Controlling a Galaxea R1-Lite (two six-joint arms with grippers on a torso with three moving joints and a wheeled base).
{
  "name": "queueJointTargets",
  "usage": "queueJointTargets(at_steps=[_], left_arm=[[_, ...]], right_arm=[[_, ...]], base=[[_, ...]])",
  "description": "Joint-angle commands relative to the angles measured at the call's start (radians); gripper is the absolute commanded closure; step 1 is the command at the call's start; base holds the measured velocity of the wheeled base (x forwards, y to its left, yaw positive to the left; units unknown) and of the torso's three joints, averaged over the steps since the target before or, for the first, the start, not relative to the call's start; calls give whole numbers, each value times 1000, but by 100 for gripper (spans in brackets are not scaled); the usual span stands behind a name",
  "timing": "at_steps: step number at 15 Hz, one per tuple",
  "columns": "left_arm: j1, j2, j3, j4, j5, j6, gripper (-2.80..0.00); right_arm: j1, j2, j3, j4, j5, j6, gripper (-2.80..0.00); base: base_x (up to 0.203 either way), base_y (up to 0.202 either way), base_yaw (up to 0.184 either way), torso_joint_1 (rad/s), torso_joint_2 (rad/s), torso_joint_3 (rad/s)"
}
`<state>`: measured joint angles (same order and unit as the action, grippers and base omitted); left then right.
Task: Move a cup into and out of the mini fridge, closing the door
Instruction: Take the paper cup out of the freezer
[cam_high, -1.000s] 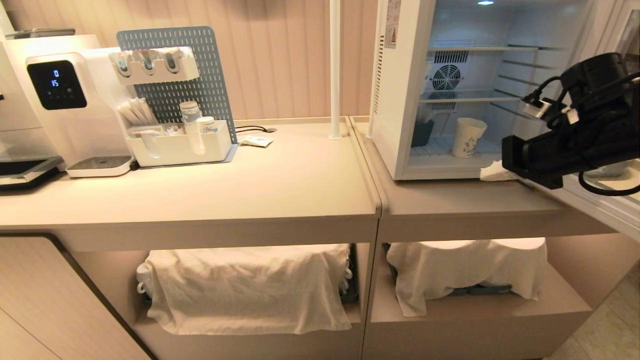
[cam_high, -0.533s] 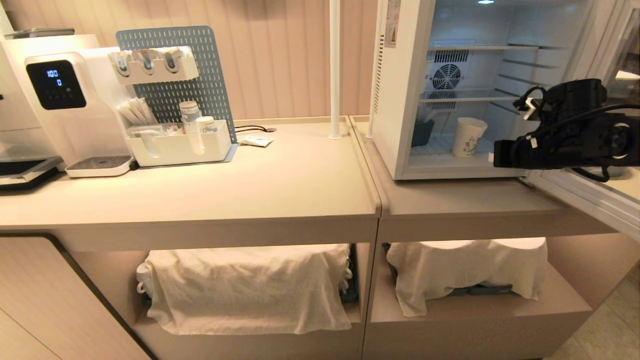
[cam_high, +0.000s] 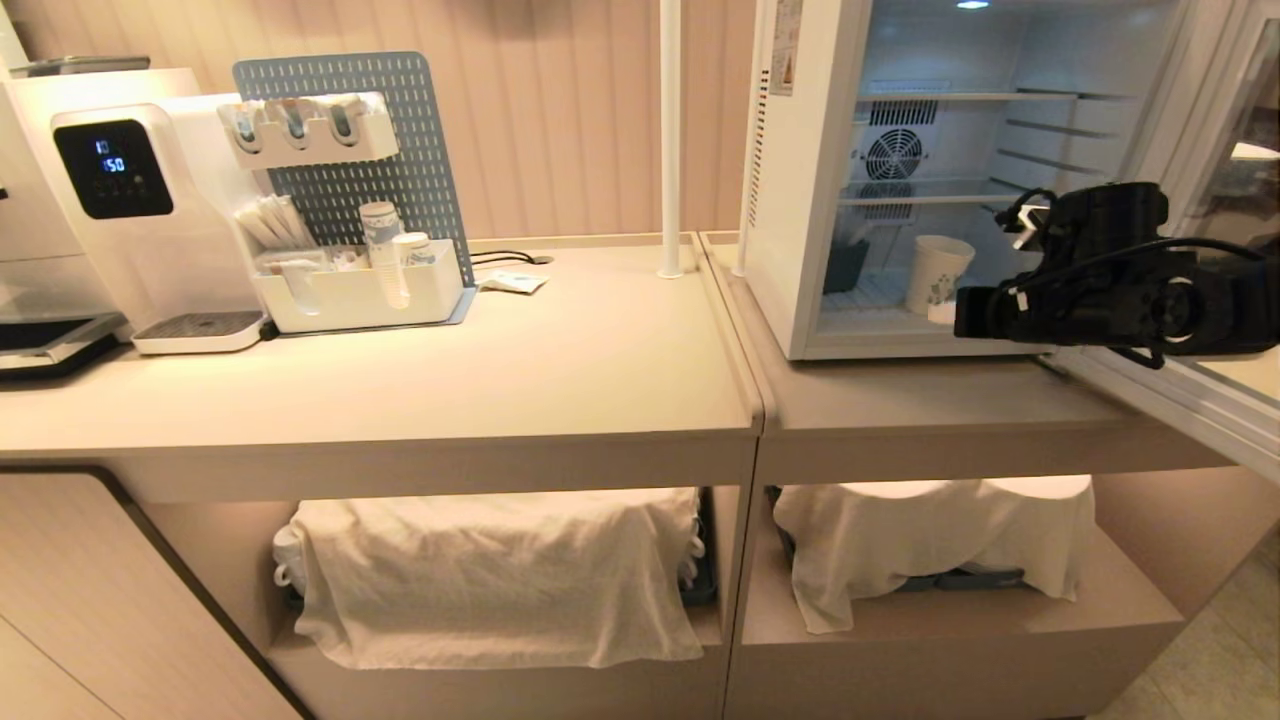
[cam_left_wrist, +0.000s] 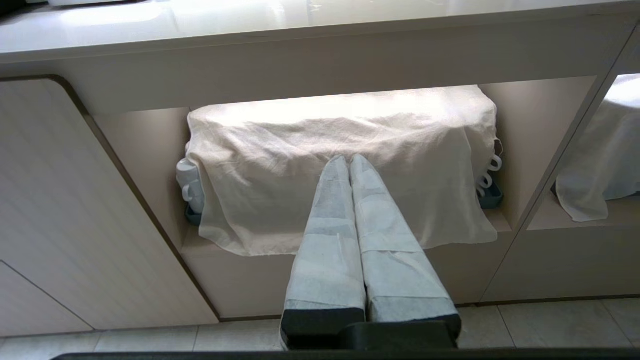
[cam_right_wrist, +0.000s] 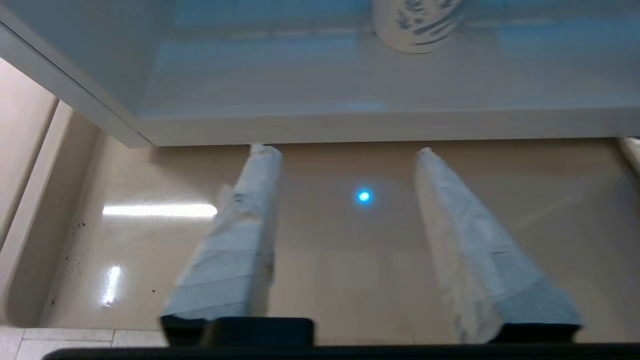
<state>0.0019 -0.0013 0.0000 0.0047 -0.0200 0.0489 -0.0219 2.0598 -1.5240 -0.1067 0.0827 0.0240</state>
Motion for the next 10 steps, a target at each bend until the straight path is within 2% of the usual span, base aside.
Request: queueJointTargets(at_steps=[1,4,10], left_arm=[[1,1,0,0,0,0,0],[1,1,0,0,0,0,0],[1,1,0,0,0,0,0]], right_arm=[[0,42,-16,-12,16,-1,-280],[-1,108,-45,-112,18,-16,-280],[-17,230,-174,-201,7,-47,-280]], base=[[0,0,0,0,0,0],[0,0,0,0,0,0],[0,0,0,0,0,0]])
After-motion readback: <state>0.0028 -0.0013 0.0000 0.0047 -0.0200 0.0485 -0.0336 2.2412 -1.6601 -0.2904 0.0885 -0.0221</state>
